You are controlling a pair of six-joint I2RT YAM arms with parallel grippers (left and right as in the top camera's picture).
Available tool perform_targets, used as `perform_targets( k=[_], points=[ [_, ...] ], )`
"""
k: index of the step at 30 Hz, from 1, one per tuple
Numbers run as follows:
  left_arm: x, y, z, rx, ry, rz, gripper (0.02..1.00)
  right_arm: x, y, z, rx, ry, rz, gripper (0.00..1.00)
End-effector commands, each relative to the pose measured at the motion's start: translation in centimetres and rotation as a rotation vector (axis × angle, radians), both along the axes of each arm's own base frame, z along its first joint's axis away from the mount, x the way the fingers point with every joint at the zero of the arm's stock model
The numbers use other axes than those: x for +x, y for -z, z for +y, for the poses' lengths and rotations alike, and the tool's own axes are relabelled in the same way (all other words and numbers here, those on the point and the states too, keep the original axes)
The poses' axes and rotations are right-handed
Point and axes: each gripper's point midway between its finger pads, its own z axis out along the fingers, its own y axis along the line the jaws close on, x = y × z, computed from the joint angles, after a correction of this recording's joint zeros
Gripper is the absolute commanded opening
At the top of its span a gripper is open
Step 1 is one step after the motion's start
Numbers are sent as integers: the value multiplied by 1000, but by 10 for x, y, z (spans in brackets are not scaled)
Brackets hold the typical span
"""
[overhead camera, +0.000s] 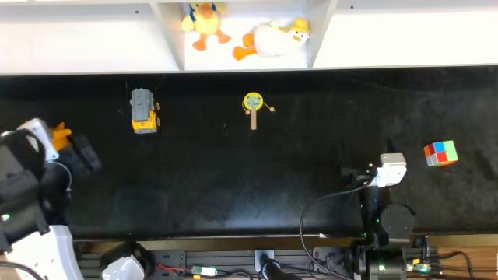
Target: Store Toys
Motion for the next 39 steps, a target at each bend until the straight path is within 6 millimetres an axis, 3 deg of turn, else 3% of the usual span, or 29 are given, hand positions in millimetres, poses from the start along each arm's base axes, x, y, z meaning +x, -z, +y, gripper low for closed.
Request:
perform_targets(
  k=[1, 8, 27, 32, 39],
  points=[
    [0, -10, 8, -25, 38, -47, 998, 0, -2, 1, 4, -8, -9, 996],
    [-10, -10, 24, -43, 99, -88, 998, 0, -2, 1, 4, -8, -9, 996],
    [-21, -19, 65, 182, 392, -181, 998, 0, -2, 1, 4, -8, -9, 996],
    [-18, -19, 82, 228, 391, -183, 998, 0, -2, 1, 4, -7, -9, 996],
    [-15, -3, 90, 163, 377, -175, 998, 0, -2, 1, 4, -7, -9, 993]
  ],
)
